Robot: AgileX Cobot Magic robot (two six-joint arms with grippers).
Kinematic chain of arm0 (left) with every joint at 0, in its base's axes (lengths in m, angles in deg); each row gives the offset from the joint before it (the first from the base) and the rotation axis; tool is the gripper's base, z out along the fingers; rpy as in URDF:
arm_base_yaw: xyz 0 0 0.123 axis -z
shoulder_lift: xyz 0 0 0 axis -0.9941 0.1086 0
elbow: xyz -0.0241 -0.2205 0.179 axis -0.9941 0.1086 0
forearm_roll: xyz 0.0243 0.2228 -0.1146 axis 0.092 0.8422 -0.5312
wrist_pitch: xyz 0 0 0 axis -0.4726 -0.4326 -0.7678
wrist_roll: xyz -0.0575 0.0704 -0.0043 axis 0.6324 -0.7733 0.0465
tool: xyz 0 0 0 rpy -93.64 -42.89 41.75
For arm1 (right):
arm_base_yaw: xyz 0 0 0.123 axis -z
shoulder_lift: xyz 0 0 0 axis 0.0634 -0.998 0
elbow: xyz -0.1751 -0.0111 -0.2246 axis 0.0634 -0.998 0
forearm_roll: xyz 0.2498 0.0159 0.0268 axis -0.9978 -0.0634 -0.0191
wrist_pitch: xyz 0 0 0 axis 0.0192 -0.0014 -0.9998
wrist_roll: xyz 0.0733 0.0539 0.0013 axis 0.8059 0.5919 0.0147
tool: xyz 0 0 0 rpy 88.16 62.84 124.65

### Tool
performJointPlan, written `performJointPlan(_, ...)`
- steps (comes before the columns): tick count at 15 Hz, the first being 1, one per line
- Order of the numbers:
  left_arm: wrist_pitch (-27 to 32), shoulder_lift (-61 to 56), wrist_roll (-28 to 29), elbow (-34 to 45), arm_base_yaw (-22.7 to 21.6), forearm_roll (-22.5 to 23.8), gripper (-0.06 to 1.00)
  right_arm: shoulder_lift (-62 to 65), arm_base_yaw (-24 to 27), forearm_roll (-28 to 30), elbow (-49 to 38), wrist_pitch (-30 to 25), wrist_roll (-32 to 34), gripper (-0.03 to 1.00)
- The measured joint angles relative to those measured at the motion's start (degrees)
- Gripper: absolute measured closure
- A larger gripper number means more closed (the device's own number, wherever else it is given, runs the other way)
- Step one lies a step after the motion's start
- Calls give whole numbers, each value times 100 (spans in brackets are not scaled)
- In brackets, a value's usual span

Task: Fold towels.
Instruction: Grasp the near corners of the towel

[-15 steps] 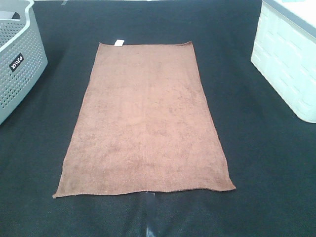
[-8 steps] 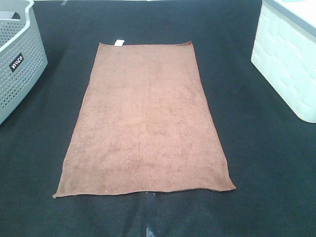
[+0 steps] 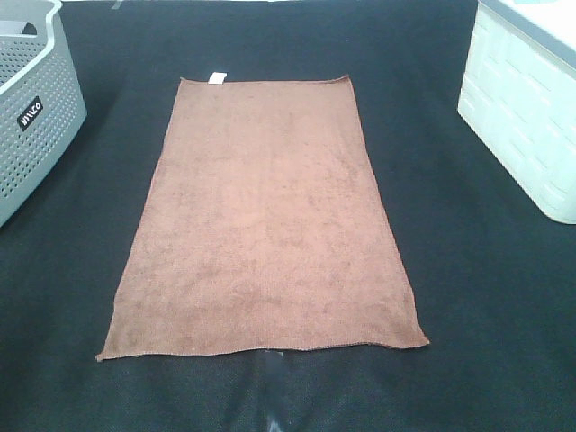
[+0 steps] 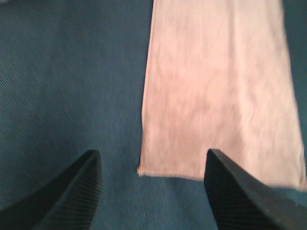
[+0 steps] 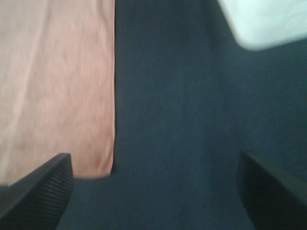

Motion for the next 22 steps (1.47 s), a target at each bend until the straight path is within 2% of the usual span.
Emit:
performJointPlan(3,201,1770,-2080,-126,0,-1621,34,-1558,0,-968,6,29,-1026,11)
performJointPlan(4,384,2257,-2601,-281,0,-2080,34,-2086,0,-1387,6,40,-1490,11)
performJointPlan(5,676,2911,-3237,-527,0,-2704,34,-2750,0,-2080,6,40,-2189,11)
performJointPlan(6,831,3306,-3524,-682,0,-2974,34,-3117,0,-2561,6,40,-2636,11)
performJointPlan(8,945,3856,-3833,-940,0,-3180,33,-3776,0,-3300,11,46,-3449,11)
performJointPlan(10,905,4257,-3948,-1026,0,-3249,28,-4303,0,-3879,17,97,-3982,11)
performJointPlan(11,905,4257,-3948,-1026,0,-3249,28,-4303,0,-3879,17,97,-3982,11)
performJointPlan(13,733,4372,-3982,-1026,0,-3254,25,-4824,0,-4412,183,138,-4538,11)
performJointPlan(16,315,4492,-4097,-1049,338,-3317,25,-5472,0,-4544,659,143,-4635,13)
performJointPlan(19,-69,4767,-4097,-1089,728,-3598,25,-5924,0,-4566,888,143,-4675,14)
performJointPlan(22,212,5208,-4097,-1587,1037,-3718,25,-6383,0,-4584,974,126,-4733,16)
